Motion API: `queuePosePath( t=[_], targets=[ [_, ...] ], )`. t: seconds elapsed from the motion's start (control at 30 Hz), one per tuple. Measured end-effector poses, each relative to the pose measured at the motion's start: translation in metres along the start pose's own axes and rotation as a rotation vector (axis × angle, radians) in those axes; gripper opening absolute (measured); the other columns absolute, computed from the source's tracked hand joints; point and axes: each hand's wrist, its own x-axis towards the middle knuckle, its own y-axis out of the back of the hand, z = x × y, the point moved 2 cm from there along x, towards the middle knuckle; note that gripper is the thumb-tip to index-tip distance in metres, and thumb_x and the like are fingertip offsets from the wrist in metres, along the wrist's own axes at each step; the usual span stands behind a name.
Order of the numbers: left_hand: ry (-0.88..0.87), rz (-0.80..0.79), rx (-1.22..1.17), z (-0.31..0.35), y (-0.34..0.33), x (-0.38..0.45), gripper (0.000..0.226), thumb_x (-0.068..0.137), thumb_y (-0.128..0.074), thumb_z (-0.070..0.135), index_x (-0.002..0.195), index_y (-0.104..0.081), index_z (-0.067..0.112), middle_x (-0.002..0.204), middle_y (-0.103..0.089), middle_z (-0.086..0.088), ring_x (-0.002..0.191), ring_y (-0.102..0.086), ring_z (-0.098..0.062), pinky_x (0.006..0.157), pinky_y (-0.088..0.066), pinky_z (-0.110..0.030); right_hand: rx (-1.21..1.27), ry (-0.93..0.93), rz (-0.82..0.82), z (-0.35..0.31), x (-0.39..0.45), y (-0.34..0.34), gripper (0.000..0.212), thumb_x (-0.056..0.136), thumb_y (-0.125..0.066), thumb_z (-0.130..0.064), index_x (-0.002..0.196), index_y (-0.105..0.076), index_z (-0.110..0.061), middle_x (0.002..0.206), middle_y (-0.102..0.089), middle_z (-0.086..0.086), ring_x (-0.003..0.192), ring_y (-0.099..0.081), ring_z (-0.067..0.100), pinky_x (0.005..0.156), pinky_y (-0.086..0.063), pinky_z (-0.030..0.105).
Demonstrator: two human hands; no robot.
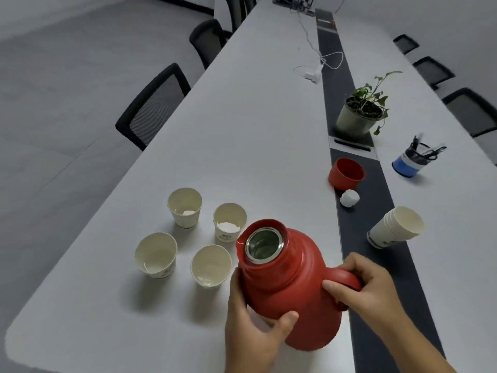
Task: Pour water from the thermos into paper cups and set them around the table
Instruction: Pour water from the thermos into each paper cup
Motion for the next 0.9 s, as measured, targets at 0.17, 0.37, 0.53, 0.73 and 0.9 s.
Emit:
queuePosePath(
  t=[0.17,0.37,0.53,0.73,0.9],
  targets=[
    [-0.094,-0.041,0.232,0.027,-0.031,0.040,0.105,0.031,-0.071,0.055,0.118,-0.013,0.067,0.125,-0.031,0.038,0.111,-0.032,0.029,0.082,-0.032,-0.002,0.267,-0.047,0.040,0.020,0.032,0.018,0.025,0.064,-0.071,0.003,0.058,-0.048,-0.007,0.052,-0.058,0.007,0.045,-0.053,0.018,0.042,-0.047,0.035],
    [-0.133,-0.130,0.321,0.053,-0.074,0.123,0.095,0.035,-0.071,0.053,0.116,-0.022,0.060,0.126,-0.043,0.021,0.111,-0.046,0.009,0.082,-0.036,-0.003,0.311,-0.014,0.079,0.033,0.109,0.040,0.025,0.074,-0.064,0.007,0.063,-0.046,-0.007,0.051,-0.054,0.005,0.042,-0.050,0.020,0.042,-0.047,0.036],
    [-0.159,-0.152,0.379,0.050,-0.095,0.186,0.089,0.037,-0.075,0.045,0.110,-0.027,0.059,0.115,-0.043,0.031,0.097,-0.045,0.025,0.069,-0.036,0.006,0.265,0.039,0.085,0.048,0.175,0.039,0.029,0.074,-0.067,0.004,0.061,-0.046,-0.012,0.050,-0.050,-0.001,0.049,-0.048,0.018,0.049,-0.043,0.036],
    [-0.176,-0.125,0.429,0.050,-0.105,0.239,0.093,0.036,-0.079,0.041,0.114,-0.029,0.056,0.116,-0.046,0.026,0.096,-0.050,0.020,0.070,-0.038,0.001,0.255,0.051,0.085,0.066,0.230,0.023,0.021,0.066,-0.064,-0.026,0.062,-0.044,-0.023,0.049,-0.052,-0.007,0.053,-0.049,0.014,0.054,-0.043,0.034],
    [-0.170,-0.112,0.500,0.049,-0.110,0.270,0.103,0.032,-0.073,0.050,0.124,-0.028,0.045,0.125,-0.046,0.016,0.113,-0.045,-0.005,0.090,-0.035,-0.024,0.278,0.055,0.069,0.076,0.253,0.008,0.022,0.072,-0.065,-0.024,0.067,-0.044,-0.023,0.060,-0.053,-0.002,0.059,-0.051,0.020,0.060,-0.048,0.044]
  ],
)
